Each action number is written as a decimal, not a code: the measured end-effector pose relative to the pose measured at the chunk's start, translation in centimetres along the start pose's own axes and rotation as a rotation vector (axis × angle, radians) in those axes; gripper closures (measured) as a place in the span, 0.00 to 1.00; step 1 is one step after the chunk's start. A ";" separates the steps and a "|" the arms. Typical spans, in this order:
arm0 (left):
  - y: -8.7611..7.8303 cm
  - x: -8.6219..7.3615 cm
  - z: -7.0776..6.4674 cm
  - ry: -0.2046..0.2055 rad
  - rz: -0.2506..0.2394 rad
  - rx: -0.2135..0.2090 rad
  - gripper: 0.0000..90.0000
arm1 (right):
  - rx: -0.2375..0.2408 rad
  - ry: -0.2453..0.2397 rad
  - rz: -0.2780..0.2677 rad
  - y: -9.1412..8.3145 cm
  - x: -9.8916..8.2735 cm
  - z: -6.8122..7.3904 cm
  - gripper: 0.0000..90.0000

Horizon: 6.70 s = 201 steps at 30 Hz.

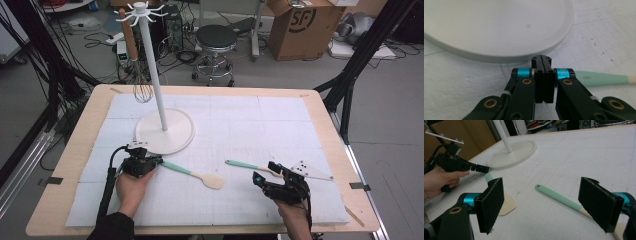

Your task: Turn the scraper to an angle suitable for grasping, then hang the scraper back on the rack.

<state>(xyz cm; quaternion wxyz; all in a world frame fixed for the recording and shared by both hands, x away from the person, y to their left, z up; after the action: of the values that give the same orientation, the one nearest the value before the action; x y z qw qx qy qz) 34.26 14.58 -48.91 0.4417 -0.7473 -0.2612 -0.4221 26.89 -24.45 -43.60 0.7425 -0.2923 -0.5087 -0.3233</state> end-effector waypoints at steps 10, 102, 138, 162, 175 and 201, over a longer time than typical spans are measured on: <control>-0.3 0.0 -1.0 0.016 -0.052 -0.042 1.00 | 0.004 -0.001 -0.001 -0.1 0.0 0.1 0.23; -13.3 -0.7 -3.3 -0.025 -0.516 -0.339 0.22 | 0.231 0.084 0.441 15.5 -3.3 8.6 0.49; -12.9 -1.1 -3.2 -0.042 -0.492 -0.333 0.22 | 0.248 0.038 0.588 16.5 -5.6 8.1 0.47; -12.6 -1.3 -3.1 -0.042 -0.480 -0.327 0.22 | 0.287 0.017 0.608 16.0 -6.0 9.2 0.48; -12.7 -1.3 -3.2 -0.046 -0.480 -0.332 0.22 | 0.266 -0.082 0.606 16.0 -6.2 9.2 0.60; -12.6 -1.4 -3.1 -0.051 -0.474 -0.328 0.22 | 0.251 -0.028 0.609 15.9 -6.1 9.2 0.61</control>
<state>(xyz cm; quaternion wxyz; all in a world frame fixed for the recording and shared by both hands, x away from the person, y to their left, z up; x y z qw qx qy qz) 22.75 17.80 -43.80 0.1971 -0.7373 -0.3678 -0.5313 32.36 -6.45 -48.19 0.8283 -0.3417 -0.4437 -0.0171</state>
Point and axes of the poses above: each handheld gripper's, and its own axes: y roughly forward along the jaws, x roughly out of its top, z roughly to its left, the point moved 5 cm from there along y, roughly forward along the jaws, and after that the axes turned 14 degrees about -z, right-handed, at the moved point
